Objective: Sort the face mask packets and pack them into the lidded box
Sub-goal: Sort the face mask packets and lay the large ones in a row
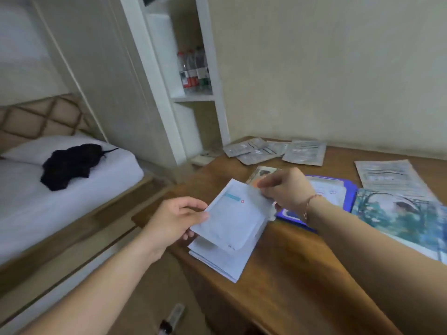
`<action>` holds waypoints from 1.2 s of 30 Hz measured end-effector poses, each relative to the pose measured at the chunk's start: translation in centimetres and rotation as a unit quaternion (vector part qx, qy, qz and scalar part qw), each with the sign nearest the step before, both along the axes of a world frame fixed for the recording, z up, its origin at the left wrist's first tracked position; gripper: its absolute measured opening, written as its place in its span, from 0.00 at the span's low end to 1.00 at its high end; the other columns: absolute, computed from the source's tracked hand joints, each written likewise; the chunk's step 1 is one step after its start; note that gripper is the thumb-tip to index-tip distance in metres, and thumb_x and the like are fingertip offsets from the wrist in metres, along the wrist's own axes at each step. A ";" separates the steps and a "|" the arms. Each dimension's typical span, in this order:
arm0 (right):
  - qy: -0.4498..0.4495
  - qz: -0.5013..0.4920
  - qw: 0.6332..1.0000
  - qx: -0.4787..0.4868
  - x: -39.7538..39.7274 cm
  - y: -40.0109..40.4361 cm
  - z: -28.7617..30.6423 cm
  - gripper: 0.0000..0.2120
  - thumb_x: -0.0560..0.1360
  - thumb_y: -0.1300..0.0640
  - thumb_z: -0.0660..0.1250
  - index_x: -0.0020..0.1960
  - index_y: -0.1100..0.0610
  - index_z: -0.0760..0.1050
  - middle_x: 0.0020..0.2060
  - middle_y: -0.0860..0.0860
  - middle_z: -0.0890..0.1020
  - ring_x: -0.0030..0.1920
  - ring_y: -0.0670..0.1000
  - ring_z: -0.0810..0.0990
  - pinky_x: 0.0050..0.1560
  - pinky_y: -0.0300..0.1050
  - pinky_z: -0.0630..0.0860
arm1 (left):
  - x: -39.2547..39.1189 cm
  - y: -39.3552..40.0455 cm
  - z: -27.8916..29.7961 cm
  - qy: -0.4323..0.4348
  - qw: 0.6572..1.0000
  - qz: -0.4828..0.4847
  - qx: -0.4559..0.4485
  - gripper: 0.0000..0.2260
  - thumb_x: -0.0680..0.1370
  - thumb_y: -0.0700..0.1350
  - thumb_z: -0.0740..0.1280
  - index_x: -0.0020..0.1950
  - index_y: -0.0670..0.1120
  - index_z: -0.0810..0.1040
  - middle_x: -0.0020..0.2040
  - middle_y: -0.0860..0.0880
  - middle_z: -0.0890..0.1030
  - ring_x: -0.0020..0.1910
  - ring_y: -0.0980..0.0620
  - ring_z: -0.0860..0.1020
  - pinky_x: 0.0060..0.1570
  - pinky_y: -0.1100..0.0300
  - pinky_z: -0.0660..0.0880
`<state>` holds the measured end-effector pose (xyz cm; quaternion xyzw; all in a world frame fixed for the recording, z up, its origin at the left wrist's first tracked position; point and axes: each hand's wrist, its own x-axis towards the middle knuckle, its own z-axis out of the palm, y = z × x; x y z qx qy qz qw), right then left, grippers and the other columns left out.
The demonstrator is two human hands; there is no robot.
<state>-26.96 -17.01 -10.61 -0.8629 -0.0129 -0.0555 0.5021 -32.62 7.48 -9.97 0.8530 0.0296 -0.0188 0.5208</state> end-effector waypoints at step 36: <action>-0.147 0.214 0.863 -0.433 -7.8 2.0 -4.7 0.33 0.70 0.23 0.52 0.64 0.44 0.68 0.57 0.45 0.78 0.55 0.49 0.74 0.55 0.45 0.69 | -1.2 5.3 -9.2 -0.266 0.936 -0.099 0.208 0.33 0.69 0.75 0.59 0.63 0.54 0.81 0.59 0.65 0.77 0.59 0.52 0.77 0.56 0.52 0.77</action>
